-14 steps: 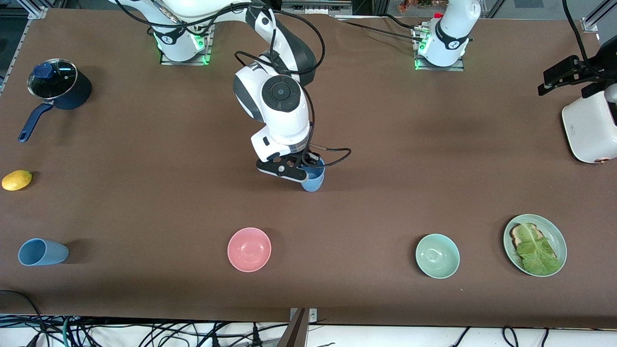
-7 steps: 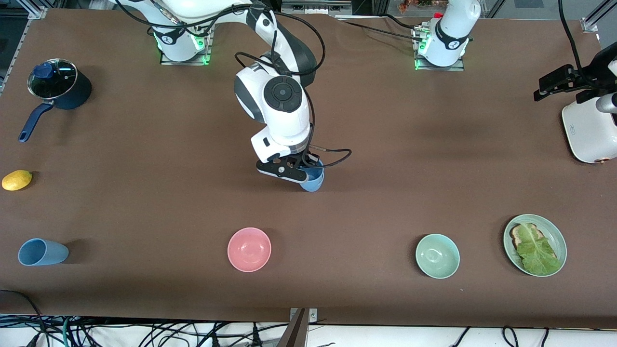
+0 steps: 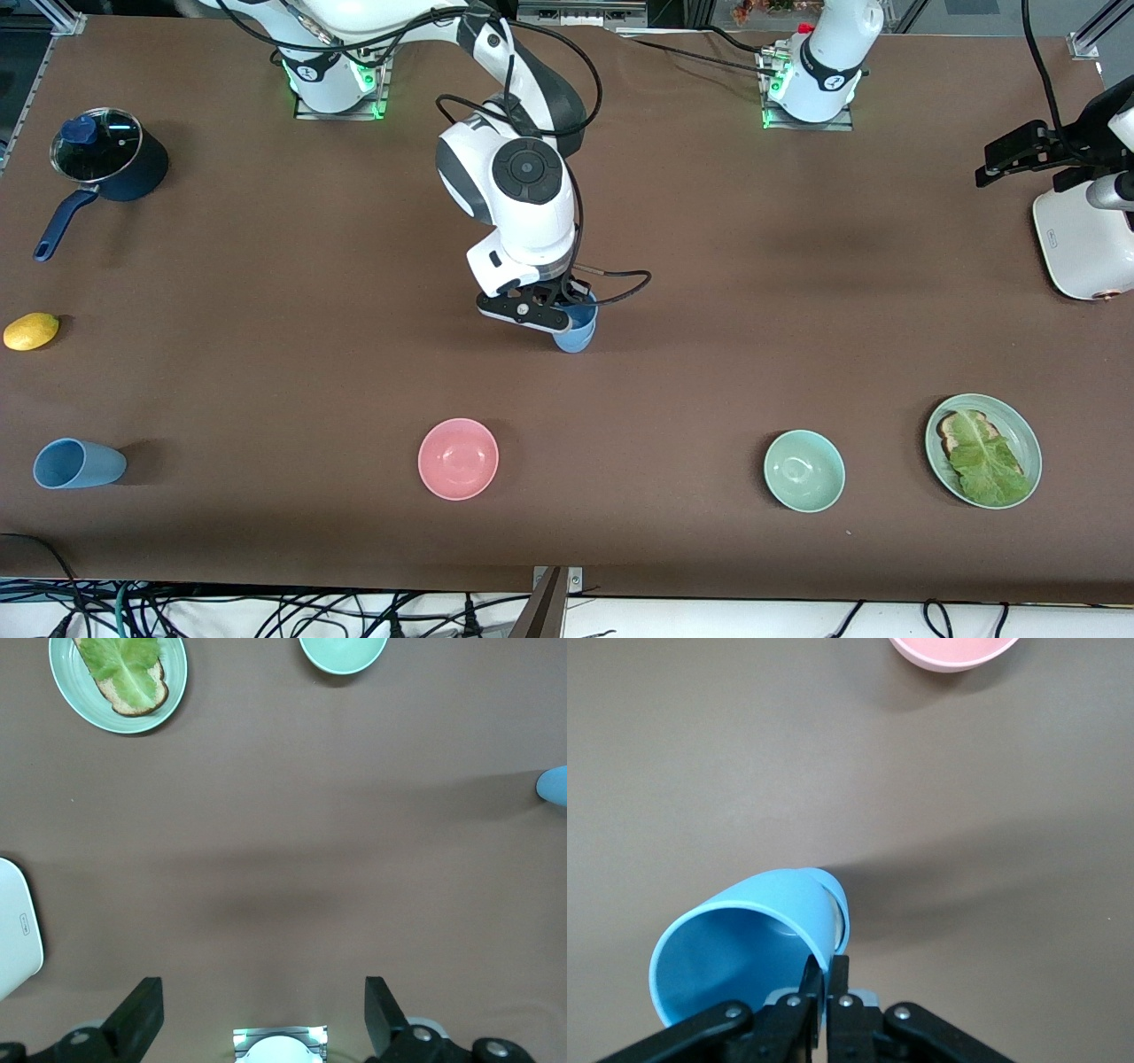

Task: Stack blue cups with both arms
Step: 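Lower the blue cup with the right gripper into the tissue cup, then open the right gripper and lift it off the stacked cups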

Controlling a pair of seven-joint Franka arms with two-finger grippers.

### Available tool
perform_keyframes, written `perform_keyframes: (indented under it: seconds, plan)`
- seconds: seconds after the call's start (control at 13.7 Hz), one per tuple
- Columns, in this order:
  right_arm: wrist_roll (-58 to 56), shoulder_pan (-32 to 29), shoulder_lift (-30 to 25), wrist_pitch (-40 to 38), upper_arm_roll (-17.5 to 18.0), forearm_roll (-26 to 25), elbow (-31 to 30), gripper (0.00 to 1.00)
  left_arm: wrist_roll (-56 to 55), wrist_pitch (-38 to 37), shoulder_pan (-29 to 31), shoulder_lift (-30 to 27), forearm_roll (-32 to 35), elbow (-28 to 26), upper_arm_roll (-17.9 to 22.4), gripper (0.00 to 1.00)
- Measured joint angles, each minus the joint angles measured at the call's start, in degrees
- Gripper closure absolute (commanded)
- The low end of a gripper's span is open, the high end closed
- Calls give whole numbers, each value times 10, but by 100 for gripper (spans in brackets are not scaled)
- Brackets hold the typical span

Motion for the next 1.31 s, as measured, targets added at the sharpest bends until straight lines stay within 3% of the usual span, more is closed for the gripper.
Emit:
perform_keyframes:
  seconds: [0.95, 1.02, 1.09, 1.24, 1.31]
  plan:
    - [0, 1, 2, -16, 0, -1, 1, 97, 0, 1, 0, 2, 0, 0, 0, 0]
    - [0, 1, 3, -16, 0, -1, 1, 85, 0, 1, 0, 2, 0, 0, 0, 0]
    - [0, 1, 5, -16, 0, -1, 1, 66, 0, 1, 0, 2, 0, 0, 0, 0]
    - [0, 1, 8, -16, 0, -1, 1, 12, 0, 1, 0, 2, 0, 0, 0, 0]
    - [0, 1, 8, -15, -1, -1, 1, 0, 0, 1, 0, 3, 0, 0, 0, 0]
